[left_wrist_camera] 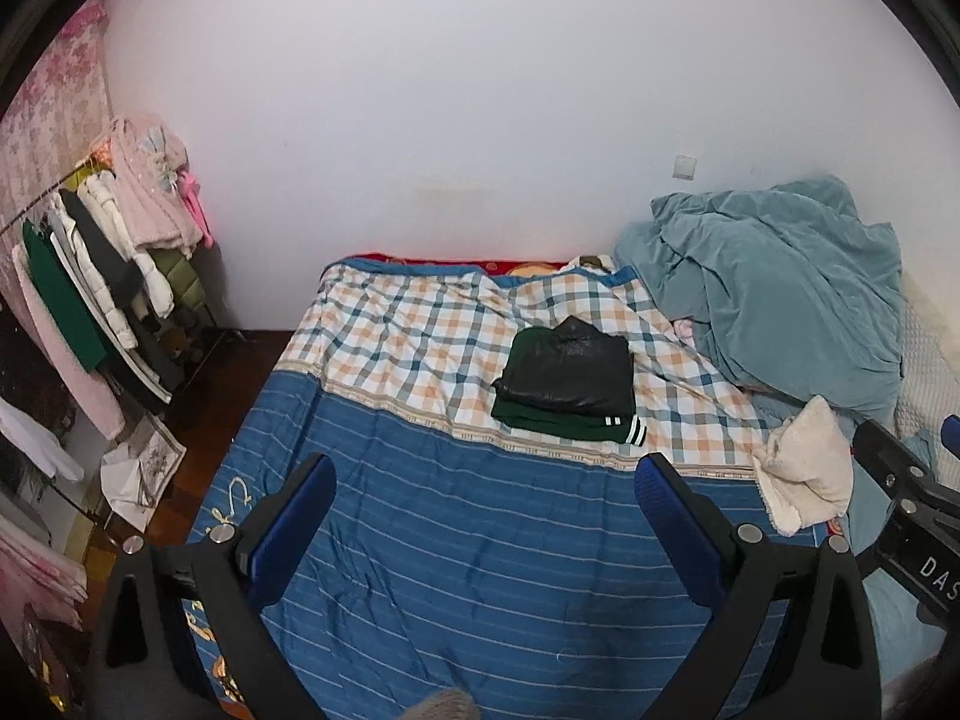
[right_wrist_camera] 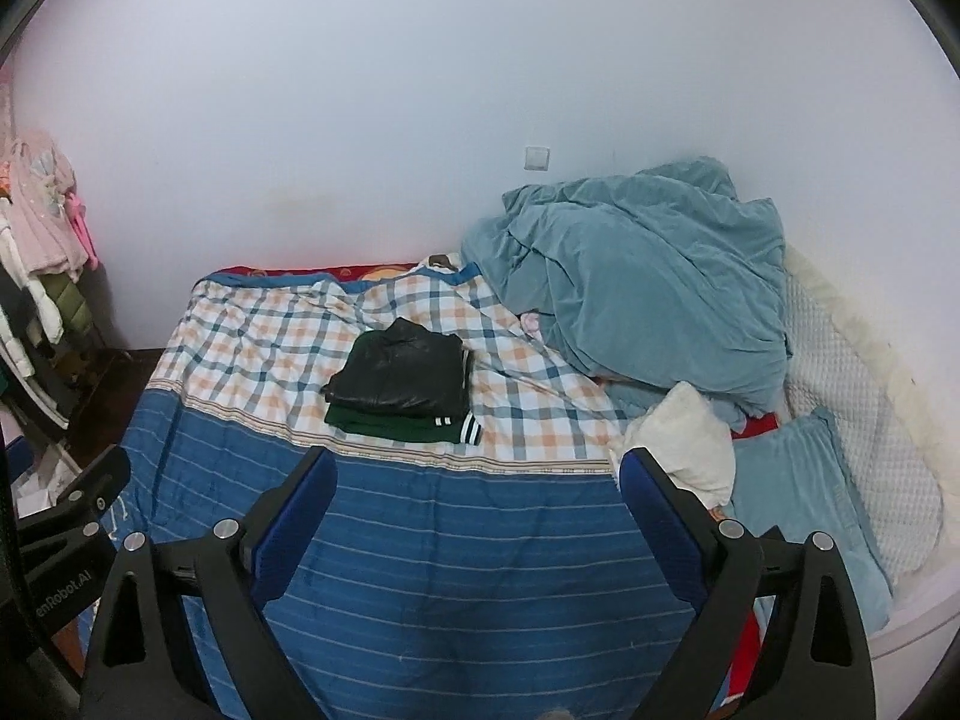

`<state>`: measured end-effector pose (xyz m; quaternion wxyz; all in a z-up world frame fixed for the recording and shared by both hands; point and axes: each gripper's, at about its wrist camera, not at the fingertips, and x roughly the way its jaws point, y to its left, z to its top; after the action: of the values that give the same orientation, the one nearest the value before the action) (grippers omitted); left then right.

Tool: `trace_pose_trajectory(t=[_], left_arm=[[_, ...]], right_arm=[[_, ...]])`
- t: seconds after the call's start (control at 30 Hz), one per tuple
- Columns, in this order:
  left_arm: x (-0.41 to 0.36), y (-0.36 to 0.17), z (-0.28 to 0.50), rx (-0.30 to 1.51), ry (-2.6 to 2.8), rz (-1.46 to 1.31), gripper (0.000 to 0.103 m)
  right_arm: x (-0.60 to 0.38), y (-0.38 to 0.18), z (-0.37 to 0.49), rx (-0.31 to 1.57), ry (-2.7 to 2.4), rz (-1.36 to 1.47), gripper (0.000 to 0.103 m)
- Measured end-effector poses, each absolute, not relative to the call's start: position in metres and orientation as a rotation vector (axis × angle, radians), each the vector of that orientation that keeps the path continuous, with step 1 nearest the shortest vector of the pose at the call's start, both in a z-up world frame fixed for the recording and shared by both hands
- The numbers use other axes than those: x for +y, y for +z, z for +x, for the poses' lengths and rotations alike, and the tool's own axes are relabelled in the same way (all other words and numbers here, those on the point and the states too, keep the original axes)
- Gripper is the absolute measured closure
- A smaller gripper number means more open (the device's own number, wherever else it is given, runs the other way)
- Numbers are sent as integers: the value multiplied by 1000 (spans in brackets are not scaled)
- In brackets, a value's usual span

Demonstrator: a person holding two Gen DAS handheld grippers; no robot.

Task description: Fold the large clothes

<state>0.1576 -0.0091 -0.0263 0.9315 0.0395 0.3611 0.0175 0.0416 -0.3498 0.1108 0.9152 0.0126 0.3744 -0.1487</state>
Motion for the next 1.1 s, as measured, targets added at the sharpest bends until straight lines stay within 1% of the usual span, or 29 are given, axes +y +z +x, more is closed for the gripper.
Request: trace_pose_trajectory(t=[0.4,1.1], left_arm=[[-8,-15,145,706,22,77,0],[-11,0,127,701,-17,77,0]], right_arm=[[-351,123,33,742,-309,35,4],[-341,124,19,754,-257,33,4]])
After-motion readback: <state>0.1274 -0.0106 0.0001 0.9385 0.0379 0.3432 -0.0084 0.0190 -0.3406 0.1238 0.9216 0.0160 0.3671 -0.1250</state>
